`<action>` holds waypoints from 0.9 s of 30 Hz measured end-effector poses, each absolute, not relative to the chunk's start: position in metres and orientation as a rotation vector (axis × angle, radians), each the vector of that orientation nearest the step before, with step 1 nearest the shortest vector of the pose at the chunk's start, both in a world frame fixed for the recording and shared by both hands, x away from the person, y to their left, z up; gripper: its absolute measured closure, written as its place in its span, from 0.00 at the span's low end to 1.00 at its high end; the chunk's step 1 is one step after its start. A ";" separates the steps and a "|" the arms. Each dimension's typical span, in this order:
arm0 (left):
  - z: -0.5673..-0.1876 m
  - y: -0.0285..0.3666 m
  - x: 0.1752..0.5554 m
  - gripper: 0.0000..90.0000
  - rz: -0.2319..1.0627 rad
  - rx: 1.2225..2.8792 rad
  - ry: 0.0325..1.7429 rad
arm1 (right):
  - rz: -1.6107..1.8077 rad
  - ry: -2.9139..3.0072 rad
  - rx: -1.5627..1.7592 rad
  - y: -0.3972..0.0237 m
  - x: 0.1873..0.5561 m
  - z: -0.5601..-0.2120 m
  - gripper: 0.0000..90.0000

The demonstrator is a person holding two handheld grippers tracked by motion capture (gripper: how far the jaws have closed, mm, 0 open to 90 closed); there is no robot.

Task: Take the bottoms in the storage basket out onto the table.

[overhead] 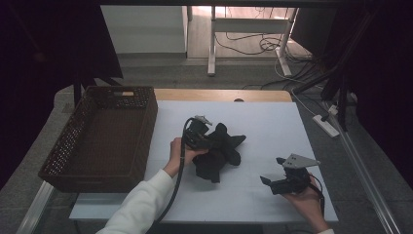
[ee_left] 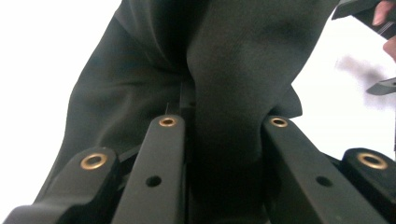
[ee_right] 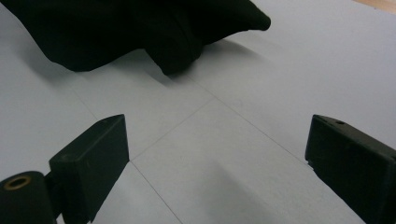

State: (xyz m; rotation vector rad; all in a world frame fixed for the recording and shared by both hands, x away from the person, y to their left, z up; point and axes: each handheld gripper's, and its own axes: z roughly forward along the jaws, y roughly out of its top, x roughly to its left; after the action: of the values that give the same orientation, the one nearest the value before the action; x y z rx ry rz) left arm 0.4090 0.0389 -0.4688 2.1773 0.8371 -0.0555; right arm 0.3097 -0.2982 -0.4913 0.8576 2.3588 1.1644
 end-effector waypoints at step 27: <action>-0.480 0.027 0.407 0.59 -0.055 2.193 0.814 | 1.154 2.363 0.860 -0.298 0.310 -0.492 0.07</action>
State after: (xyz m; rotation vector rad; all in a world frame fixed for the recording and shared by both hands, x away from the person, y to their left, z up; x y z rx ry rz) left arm 0.4071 0.0272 -0.4800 2.1933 0.8145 -0.0545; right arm 0.3097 -0.2983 -0.4915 0.8599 2.3633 1.1542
